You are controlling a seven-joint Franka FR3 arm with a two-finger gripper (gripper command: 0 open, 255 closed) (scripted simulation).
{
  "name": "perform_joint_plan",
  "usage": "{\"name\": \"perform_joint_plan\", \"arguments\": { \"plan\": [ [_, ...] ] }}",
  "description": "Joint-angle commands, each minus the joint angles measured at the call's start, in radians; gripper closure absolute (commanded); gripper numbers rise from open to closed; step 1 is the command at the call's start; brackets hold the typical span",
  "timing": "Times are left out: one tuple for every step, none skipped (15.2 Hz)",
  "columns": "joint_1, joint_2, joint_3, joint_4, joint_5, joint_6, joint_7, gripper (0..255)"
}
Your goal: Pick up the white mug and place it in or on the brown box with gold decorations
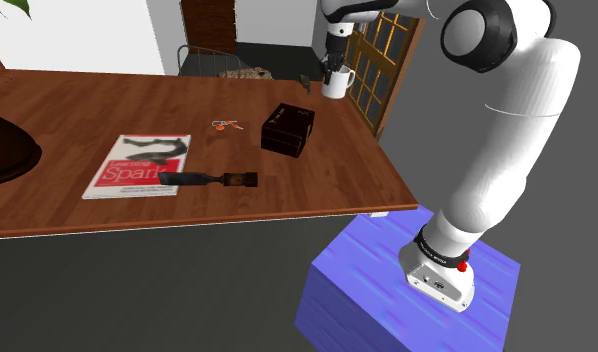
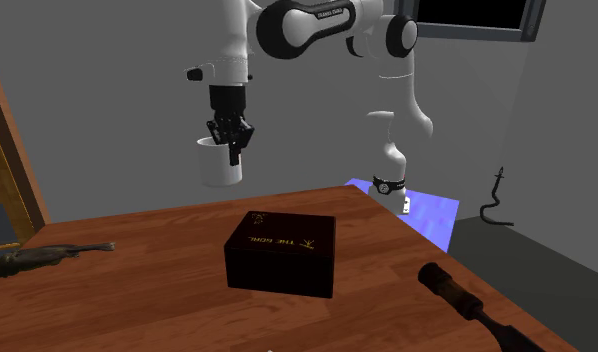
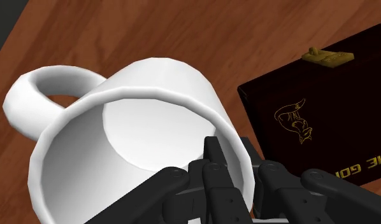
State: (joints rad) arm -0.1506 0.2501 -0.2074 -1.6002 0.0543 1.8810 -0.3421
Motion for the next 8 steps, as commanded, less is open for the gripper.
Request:
{"name": "perform_joint_plan", "arguments": {
  "plan": [
    [-0.001,0.000,-0.001,0.026,0.000,-0.027,-0.001,255],
    [-0.002,-0.001,-0.001,0.039,-0.001,-0.040,0.000,255],
    [-0.002,-0.001,-0.001,0.052,-0.001,-0.053,0.000,255],
    [-0.002,-0.001,-0.001,0.058,-0.001,-0.059,0.000,255],
    [0.013,-0.012,0.006,0.046,-0.006,-0.058,0.022,255],
    [0.028,-0.022,0.014,0.036,-0.010,-0.057,0.045,255],
    [0.042,-0.031,0.022,0.027,-0.014,-0.056,0.068,255],
    [0.056,-0.039,0.030,0.019,-0.018,-0.056,0.090,255]
  ]
}}
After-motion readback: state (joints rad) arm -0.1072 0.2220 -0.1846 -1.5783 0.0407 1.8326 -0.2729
